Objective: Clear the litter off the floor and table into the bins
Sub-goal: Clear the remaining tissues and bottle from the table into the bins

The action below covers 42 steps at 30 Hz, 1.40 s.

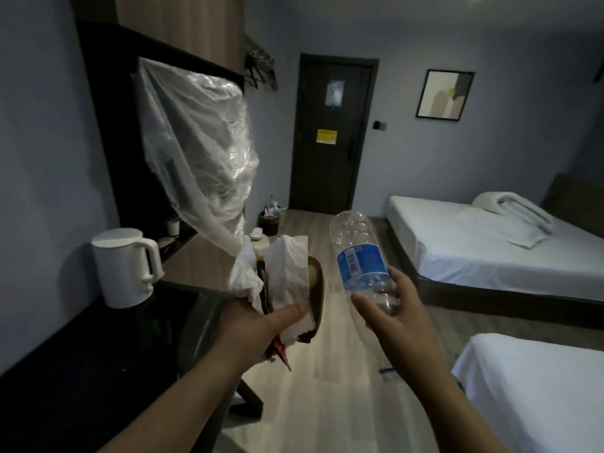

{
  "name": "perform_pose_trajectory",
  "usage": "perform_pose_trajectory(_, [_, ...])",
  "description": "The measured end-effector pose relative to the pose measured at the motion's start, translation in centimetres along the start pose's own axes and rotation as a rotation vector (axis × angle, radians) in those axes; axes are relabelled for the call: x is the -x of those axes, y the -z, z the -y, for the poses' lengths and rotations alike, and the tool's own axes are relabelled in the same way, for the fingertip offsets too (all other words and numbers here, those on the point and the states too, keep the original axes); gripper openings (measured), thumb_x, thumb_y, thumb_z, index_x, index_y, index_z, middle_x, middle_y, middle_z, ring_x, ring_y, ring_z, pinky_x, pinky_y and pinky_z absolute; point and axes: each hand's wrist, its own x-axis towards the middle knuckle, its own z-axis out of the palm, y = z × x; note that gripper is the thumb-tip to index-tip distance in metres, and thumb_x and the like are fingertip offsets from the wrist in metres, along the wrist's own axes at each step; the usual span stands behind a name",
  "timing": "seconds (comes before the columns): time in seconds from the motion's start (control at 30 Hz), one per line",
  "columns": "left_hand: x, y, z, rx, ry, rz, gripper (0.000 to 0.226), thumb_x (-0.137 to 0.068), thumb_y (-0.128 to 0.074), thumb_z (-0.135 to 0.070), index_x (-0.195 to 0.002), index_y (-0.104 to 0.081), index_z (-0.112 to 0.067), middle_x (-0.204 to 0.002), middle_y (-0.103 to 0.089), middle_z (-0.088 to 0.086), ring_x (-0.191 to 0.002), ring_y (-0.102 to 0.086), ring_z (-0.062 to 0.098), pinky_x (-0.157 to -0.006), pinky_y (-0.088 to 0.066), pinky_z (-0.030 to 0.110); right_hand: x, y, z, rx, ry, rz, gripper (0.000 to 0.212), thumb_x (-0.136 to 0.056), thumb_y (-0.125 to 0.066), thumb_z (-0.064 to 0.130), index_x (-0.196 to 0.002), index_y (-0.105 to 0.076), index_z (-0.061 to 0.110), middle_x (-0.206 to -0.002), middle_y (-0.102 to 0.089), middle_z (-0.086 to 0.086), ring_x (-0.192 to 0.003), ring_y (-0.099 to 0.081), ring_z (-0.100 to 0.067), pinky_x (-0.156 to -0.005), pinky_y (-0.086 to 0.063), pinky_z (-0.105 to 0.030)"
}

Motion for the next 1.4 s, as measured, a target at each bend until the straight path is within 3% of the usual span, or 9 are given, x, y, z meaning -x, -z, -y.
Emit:
perform_pose_trajectory(0.17, [-4.8, -5.1, -1.2, -0.044, -0.023, 0.064, 0.043, -0.058, -0.083, -0.034, -0.096, -0.067, -0.023, -0.077, -0.074, 0.004, -0.059, -0.070, 0.020, -0.049, -0.054, 0.031, -4.9, 4.6, -1.3, -0.003, 0.036, -0.069, 0.064, -0.078, -0.073, 0.033, -0.131, -0.037, 0.040, -0.112, -0.058, 0.015, -0.091, -0.063, -0.004, -0.064, -0.050, -0.016])
perform_pose_trajectory(0.27, [-8.2, -7.2, -1.4, -0.029, -0.032, 0.096, 0.036, -0.066, -0.081, -0.025, -0.097, -0.066, -0.013, -0.072, -0.073, 0.010, -0.049, -0.065, 0.018, -0.042, -0.045, 0.023, -8.4, 5.8, -2.6, 0.028, 0.052, -0.089, 0.071, -0.077, -0.072, 0.039, -0.139, -0.035, 0.035, -0.115, -0.056, 0.013, -0.094, -0.062, -0.003, -0.065, -0.049, -0.015])
perform_pose_trajectory(0.43, [-15.5, -9.1, -1.2, -0.025, -0.038, 0.127, 0.047, -0.058, -0.081, -0.032, -0.093, -0.066, -0.005, -0.066, -0.069, 0.015, -0.042, -0.061, 0.020, -0.041, -0.044, 0.026, -15.3, 5.7, -5.0, 0.058, 0.079, -0.106, 0.068, -0.079, -0.072, 0.037, -0.137, -0.035, 0.038, -0.119, -0.056, 0.011, -0.096, -0.062, -0.003, -0.059, -0.050, -0.009])
perform_pose_trajectory(0.7, [-30.9, -8.6, -3.3, -0.035, -0.082, 0.134, 0.053, -0.050, -0.079, -0.043, -0.087, -0.068, -0.006, -0.062, -0.069, 0.011, -0.044, -0.060, 0.019, -0.042, -0.044, 0.025, -29.2, 1.4, -6.8, 0.055, 0.084, -0.153, 0.066, -0.079, -0.071, 0.036, -0.136, -0.037, 0.034, -0.116, -0.055, 0.012, -0.099, -0.061, -0.006, -0.074, -0.052, -0.017])
perform_pose_trajectory(1.03, [-48.7, -9.7, -3.9, -0.012, -0.104, 0.145, 0.041, -0.058, -0.081, -0.036, -0.081, -0.067, -0.005, -0.051, -0.063, 0.006, -0.033, -0.052, 0.013, -0.033, -0.036, 0.019, -45.9, -2.5, -10.3, 0.114, 0.100, -0.167, 0.067, -0.080, -0.070, 0.040, -0.138, -0.036, 0.034, -0.122, -0.055, 0.008, -0.102, -0.061, -0.007, -0.075, -0.052, -0.018])
perform_pose_trajectory(1.13, [-54.4, -10.8, -3.5, 0.004, -0.126, 0.120, 0.029, -0.064, -0.082, -0.029, -0.080, -0.068, -0.010, -0.052, -0.065, 0.004, -0.034, -0.055, 0.013, -0.033, -0.037, 0.020, -51.2, -3.3, -12.1, 0.088, 0.119, -0.158, 0.059, -0.080, -0.070, 0.038, -0.128, -0.035, 0.042, -0.111, -0.054, 0.018, -0.095, -0.061, 0.000, -0.062, -0.051, -0.009])
perform_pose_trajectory(1.27, [-62.1, -12.4, -3.0, 0.023, -0.158, 0.099, 0.035, -0.063, -0.084, -0.033, -0.087, -0.068, -0.012, -0.056, -0.066, 0.003, -0.036, -0.055, 0.014, -0.037, -0.040, 0.023, -59.0, -4.1, -15.1, 0.052, 0.149, -0.141, 0.057, -0.081, -0.071, 0.035, -0.124, -0.035, 0.042, -0.107, -0.053, 0.023, -0.089, -0.058, 0.016, -0.059, -0.045, -0.001])
perform_pose_trajectory(1.33, [-66.3, -13.4, -3.4, 0.009, -0.175, 0.104, 0.041, -0.063, -0.086, -0.031, -0.090, -0.064, -0.008, -0.056, -0.065, 0.002, -0.034, -0.054, 0.014, -0.036, -0.040, 0.024, -63.3, -4.2, -16.2, 0.028, 0.141, -0.128, 0.058, -0.081, -0.071, 0.036, -0.126, -0.034, 0.042, -0.110, -0.054, 0.019, -0.089, -0.060, 0.010, -0.058, -0.045, -0.001])
perform_pose_trajectory(1.4, [-70.3, -14.5, -4.0, -0.005, -0.215, 0.073, 0.048, -0.058, -0.088, -0.034, -0.097, -0.066, -0.015, -0.069, -0.071, 0.002, -0.048, -0.065, 0.017, -0.040, -0.046, 0.024, -67.7, -4.2, -17.2, 0.009, 0.143, -0.119, 0.059, -0.081, -0.071, 0.037, -0.126, -0.034, 0.045, -0.113, -0.054, 0.017, -0.091, -0.060, 0.005, -0.058, -0.044, -0.001])
